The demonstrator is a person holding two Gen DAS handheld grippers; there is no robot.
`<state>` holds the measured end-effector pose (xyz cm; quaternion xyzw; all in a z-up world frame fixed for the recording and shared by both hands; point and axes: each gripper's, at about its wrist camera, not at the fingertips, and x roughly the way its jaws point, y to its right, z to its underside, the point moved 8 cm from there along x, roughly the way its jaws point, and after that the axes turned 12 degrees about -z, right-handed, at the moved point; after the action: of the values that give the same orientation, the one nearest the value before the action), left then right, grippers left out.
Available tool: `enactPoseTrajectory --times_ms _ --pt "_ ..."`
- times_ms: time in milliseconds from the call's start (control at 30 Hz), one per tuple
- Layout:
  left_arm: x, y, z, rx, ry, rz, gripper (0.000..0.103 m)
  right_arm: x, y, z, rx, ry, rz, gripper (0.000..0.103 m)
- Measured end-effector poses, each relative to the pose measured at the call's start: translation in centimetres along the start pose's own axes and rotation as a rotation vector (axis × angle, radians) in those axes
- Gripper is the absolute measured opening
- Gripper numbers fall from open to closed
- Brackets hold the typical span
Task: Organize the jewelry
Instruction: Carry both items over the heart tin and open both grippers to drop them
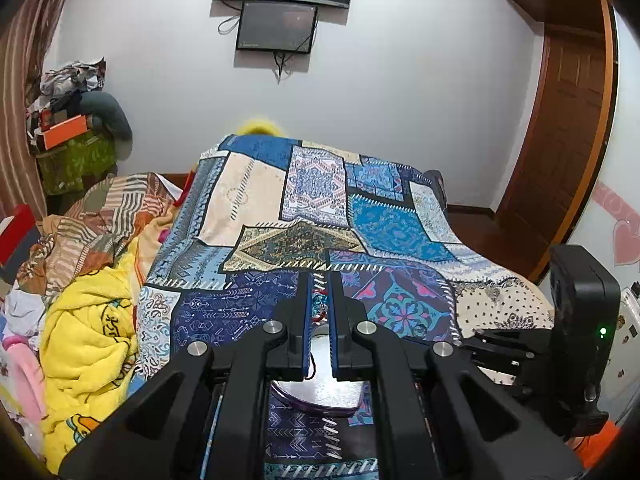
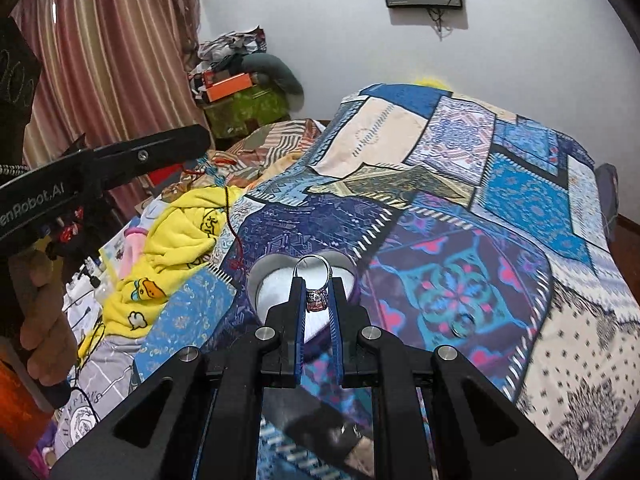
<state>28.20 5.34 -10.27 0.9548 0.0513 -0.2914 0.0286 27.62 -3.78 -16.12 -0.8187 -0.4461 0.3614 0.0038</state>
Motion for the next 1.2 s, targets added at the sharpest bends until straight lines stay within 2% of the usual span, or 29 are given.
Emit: enactPoseTrajectory --times_ms 233,567,733,1000,1100,1200 --pt "2.9 0.6 2.9 0.026 -0.076 0.003 0.006 2.9 0.2 0.1 -0.009 -0.068 -0.045 0.010" --pt "6.2 -0.3 6.4 0.046 -0.184 0.005 0.006 5.4 1.2 1.2 -0.021 -0.147 -0.024 0.010" --pt "7.0 -0.7 7.5 0.040 -0.220 0.018 0.006 5.7 1.3 1.1 -0.034 -0.152 -0.017 0.010" --pt "6.7 -0.9 7.3 0.040 -0.209 0.011 0.006 5.3 0.8 0.5 -0.079 -0.128 -0.015 0.010" --pt "6.4 -1.0 7.0 0.050 -0.202 -0.004 0.009 4.6 0.7 0.3 -0.080 -0.116 -0.001 0.016" --pt "5.7 -0.9 6.6 0.057 -0.186 -0.016 0.017 3.6 1.1 0.1 -0.075 -0.099 0.023 0.024"
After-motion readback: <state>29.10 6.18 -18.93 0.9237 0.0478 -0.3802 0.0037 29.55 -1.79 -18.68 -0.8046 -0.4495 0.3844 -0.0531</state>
